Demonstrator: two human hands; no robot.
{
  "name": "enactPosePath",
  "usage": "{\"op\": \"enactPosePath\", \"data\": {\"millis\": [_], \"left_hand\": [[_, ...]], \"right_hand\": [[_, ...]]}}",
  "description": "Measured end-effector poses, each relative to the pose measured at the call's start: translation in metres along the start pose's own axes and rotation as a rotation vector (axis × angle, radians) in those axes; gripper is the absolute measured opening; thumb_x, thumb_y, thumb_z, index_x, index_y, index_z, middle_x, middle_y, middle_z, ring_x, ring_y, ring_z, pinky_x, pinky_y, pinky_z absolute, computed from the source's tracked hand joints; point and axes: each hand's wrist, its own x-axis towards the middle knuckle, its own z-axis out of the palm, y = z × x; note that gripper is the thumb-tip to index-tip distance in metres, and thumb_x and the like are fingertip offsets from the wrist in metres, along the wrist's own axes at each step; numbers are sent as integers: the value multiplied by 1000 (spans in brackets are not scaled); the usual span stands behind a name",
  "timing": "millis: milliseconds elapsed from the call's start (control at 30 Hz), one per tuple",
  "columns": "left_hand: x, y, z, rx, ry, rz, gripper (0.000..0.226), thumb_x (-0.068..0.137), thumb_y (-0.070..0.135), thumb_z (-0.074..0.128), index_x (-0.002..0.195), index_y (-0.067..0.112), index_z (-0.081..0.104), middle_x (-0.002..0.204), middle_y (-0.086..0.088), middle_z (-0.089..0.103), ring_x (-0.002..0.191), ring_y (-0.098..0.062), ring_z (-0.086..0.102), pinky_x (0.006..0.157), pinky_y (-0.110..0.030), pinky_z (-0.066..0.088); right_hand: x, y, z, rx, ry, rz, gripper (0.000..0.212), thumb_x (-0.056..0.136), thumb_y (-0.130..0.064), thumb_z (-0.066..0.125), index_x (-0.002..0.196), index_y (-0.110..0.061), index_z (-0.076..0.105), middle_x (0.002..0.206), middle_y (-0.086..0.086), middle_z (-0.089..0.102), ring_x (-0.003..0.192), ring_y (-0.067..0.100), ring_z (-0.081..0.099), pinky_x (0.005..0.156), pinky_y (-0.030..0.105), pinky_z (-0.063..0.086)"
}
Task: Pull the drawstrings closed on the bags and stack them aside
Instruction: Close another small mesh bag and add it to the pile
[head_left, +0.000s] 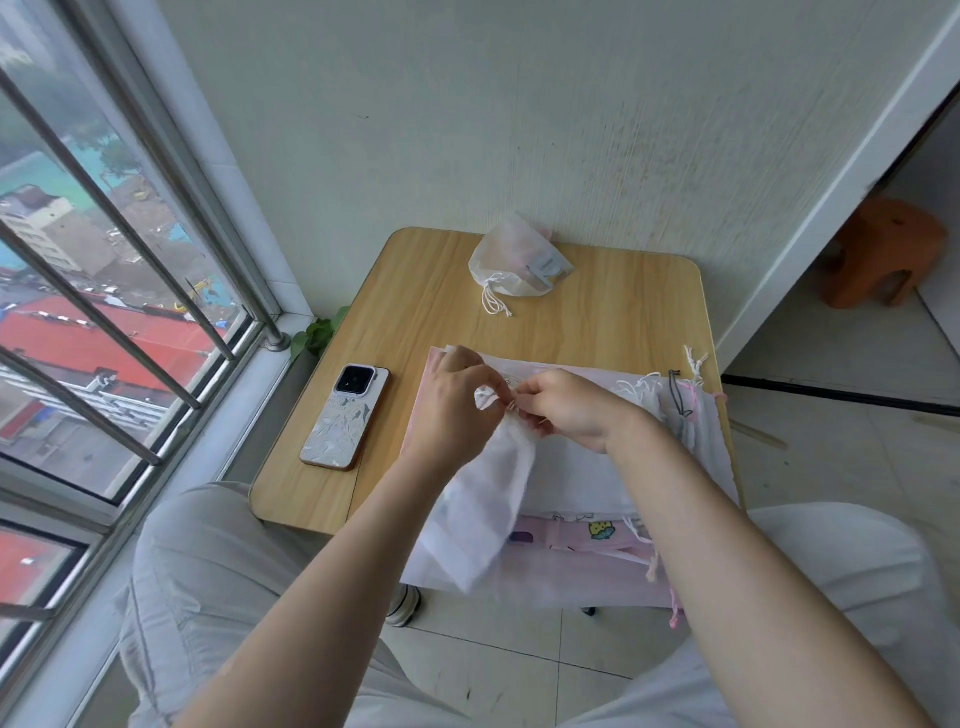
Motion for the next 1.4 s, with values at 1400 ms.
{"op": "enactPosePath", "data": {"millis": [1400], "left_hand": [[58, -1, -16, 210, -542, -17, 36, 75, 43, 79, 106, 29, 69, 102, 9, 62, 101, -16, 54, 88, -34, 46]], "right_hand": [[17, -14, -29, -135, 404, -148, 14, 86, -22, 72, 91, -9, 70, 73, 0, 64, 61, 11, 59, 64, 28, 52]]}}
